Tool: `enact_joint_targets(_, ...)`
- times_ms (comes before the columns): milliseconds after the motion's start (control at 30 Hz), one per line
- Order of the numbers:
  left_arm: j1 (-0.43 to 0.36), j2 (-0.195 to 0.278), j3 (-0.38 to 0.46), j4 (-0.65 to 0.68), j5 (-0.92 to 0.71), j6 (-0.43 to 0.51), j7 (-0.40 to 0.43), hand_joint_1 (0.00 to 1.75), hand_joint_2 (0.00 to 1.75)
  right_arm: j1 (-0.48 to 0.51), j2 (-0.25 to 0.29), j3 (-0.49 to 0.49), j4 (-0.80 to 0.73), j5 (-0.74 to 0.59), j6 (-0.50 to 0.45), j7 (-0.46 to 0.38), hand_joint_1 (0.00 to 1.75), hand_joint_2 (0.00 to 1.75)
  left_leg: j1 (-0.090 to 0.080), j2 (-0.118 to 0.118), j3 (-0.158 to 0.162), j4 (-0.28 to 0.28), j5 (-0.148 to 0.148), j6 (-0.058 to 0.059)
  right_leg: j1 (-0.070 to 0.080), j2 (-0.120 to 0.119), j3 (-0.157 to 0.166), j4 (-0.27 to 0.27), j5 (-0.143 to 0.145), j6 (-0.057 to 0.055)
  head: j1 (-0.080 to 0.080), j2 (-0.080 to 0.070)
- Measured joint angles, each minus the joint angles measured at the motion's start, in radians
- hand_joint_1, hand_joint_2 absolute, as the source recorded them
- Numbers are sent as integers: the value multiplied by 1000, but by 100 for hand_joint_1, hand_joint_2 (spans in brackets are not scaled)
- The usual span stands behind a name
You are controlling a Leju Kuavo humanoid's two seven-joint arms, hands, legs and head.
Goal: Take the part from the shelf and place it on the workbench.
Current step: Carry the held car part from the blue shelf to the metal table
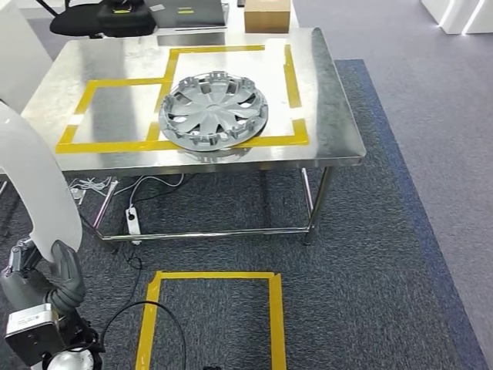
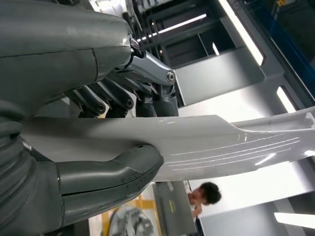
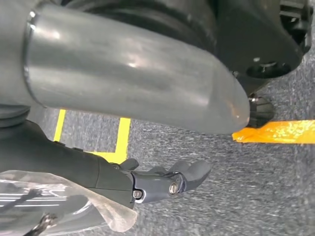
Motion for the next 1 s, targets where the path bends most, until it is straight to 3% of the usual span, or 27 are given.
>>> enact_joint_targets(67,-1,1,0,1,0,0,0,175,175,-1,0,-1,0,0,0,0,0,0,-8,44,67,-134,60,9,3,-23,11,0,-11,7,0,0)
enact_joint_targets(133,-2,1,-1,1,-1,0,1,175,175,-2,1,-2,0,0,1,0,0,0,-18,81,102,-207,73,23,9,-45,19,-1,-21,18,-1,0)
enact_joint_targets(200,-1,2,-1,2,-2,0,2,175,175,-4,1,-2,0,0,1,0,0,0,-21,67,103,-213,68,35,11,-69,33,-7,-27,28,-2,0)
enact_joint_targets(233,1,2,-1,2,-3,0,3,175,175,-6,1,-3,0,1,0,0,0,0,-19,54,104,-218,70,40,11,-66,36,-7,-32,33,-1,0)
enact_joint_targets(300,0,2,-2,2,-4,0,6,175,175,-9,0,-3,0,1,0,-1,0,0,-12,32,108,-226,74,51,8,-18,18,38,-65,41,3,0)
enact_joint_targets(367,-1,2,-5,4,-7,0,7,175,175,-7,0,-3,0,2,0,-1,0,0,-9,11,108,-227,74,59,6,40,-50,163,-122,43,8,0)
enact_joint_targets(400,-1,1,-6,5,-9,0,8,175,175,-5,0,-3,0,4,0,0,0,0,-10,0,109,-227,73,61,7,51,-90,230,-142,44,8,0)
enact_joint_targets(433,-1,1,-6,6,-10,0,9,175,175,-3,0,-3,0,6,0,0,0,0,-11,-12,110,-227,72,62,7,57,-120,272,-145,43,8,0)
enact_joint_targets(467,0,1,-6,6,-10,0,10,175,175,-2,0,-3,0,7,0,0,0,0,-11,-24,111,-226,71,62,7,59,-135,277,-126,42,8,0)
enact_joint_targets(500,0,1,-6,7,-10,0,10,175,175,-1,0,-4,0,9,-1,0,0,0,-12,-35,114,-226,69,62,7,62,-129,241,-89,39,8,0)
enact_joint_targets(567,0,1,-6,7,-11,0,11,175,175,-1,0,-4,0,10,-5,2,0,0,-13,-51,120,-225,64,58,8,75,-86,113,-6,32,9,0)
enact_joint_targets(600,0,1,-6,7,-11,0,13,175,175,-3,0,-4,0,12,-10,5,0,0,-14,-57,120,-223,62,54,8,83,-64,58,17,28,9,0)
enact_joint_targets(700,2,1,-7,8,-13,0,16,175,175,-7,1,-4,0,17,-31,19,0,0,-14,-67,116,-221,61,39,11,91,-38,9,24,17,8,0)
enact_joint_targets(767,3,2,-7,8,-15,0,17,175,175,-6,3,-5,0,20,-41,25,0,0,-12,-54,113,-209,50,27,8,86,-34,3,28,7,7,0)
enact_joint_targets(833,2,2,-7,8,-17,0,17,175,175,-5,5,-5,0,25,-47,26,0,0,-10,-28,80,-132,5,15,4,77,-27,-3,29,-2,3,0)
enact_joint_targets(900,1,3,-7,8,-18,0,16,175,175,-4,5,-5,0,30,-50,25,0,0,-6,-14,16,0,-54,5,4,67,-25,-3,26,-7,2,0)
enact_joint_targets(933,2,3,-8,8,-18,0,16,175,175,-4,5,-5,0,33,-50,25,0,0,-3,-12,-8,47,-66,2,4,62,-24,-3,24,-7,1,0)
enact_joint_targets(967,2,4,-8,8,-18,0,16,175,175,-4,5,-5,0,35,-50,23,0,0,-1,-11,-17,60,-59,0,4,59,-23,-3,23,-7,2,0)
enact_joint_targets(1000,2,5,-9,8,-18,0,16,175,175,-4,5,-5,0,36,-50,22,0,0,0,-10,-4,32,-33,0,4,57,-20,-3,21,-6,1,0)
